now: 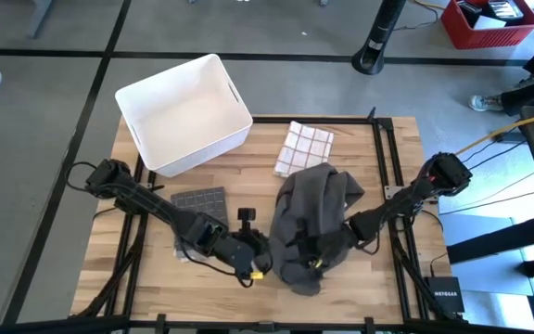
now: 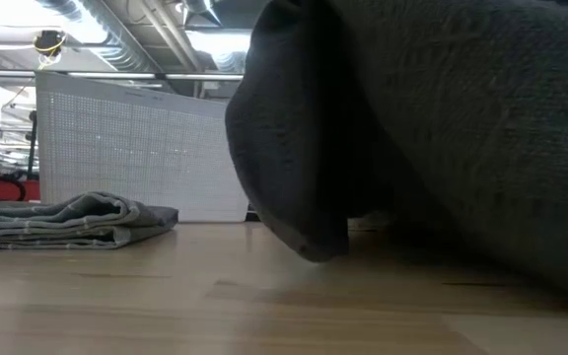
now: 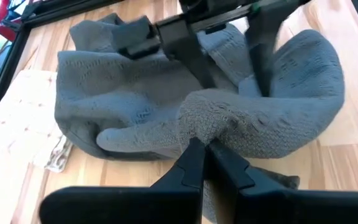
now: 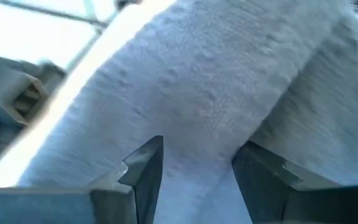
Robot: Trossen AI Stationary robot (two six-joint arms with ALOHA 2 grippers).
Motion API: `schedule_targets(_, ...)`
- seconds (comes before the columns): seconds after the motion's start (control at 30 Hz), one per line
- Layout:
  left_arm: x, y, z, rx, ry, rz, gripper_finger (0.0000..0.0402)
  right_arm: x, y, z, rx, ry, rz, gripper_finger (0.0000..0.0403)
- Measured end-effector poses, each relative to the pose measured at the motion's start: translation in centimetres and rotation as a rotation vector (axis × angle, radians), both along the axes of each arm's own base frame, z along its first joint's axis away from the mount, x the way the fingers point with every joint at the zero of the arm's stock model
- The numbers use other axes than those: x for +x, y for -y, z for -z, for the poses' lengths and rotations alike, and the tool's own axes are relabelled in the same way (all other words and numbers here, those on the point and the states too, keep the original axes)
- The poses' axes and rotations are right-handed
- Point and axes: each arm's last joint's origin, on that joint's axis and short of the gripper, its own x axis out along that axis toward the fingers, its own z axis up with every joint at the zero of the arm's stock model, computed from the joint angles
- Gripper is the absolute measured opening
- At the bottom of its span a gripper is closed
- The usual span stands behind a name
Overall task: Fold towel
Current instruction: Fold the gray towel
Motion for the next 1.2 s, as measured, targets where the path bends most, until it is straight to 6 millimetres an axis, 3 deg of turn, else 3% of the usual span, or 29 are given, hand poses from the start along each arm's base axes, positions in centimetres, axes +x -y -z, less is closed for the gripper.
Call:
schedule_targets(0.37, -0.1, 0.1, 0.1, 0.0, -0.004, 0.0, 0.0002, 0.7, -0.5, -1.4, 0.261, -0.051, -0.273, 0.0188)
schedule_targets(0.5, -0.1, 0.1, 0.1, -0.004, -0.003, -0.002, 0.0005, 0.9, -0.5, -1.5, 0.245, -0.045, -0.236, 0.0188)
schedule_targets(0.7, -0.1, 0.1, 0.0, -0.007, -0.002, -0.004, 0.0003, 1.2, -0.1, 0.2, 0.15, -0.082, -0.105, 0.0182)
schedule_targets(0.8, -0.1, 0.1, 0.1, -0.007, -0.002, -0.005, 0.0004, 1.2, -0.2, 0.4, 0.121, -0.084, -0.127, 0.0139)
schedule_targets(0.97, -0.1, 0.2, 0.5, -0.034, -0.003, -0.034, 0.0017, 0.9, 0.0, -1.3, 0.044, -0.142, -0.134, 0.0016)
schedule_targets(1.2, -0.6, -0.2, 2.0, -0.116, -0.033, -0.143, 0.005, -2.1, -1.0, -6.4, -0.189, -0.228, 0.036, 0.0008)
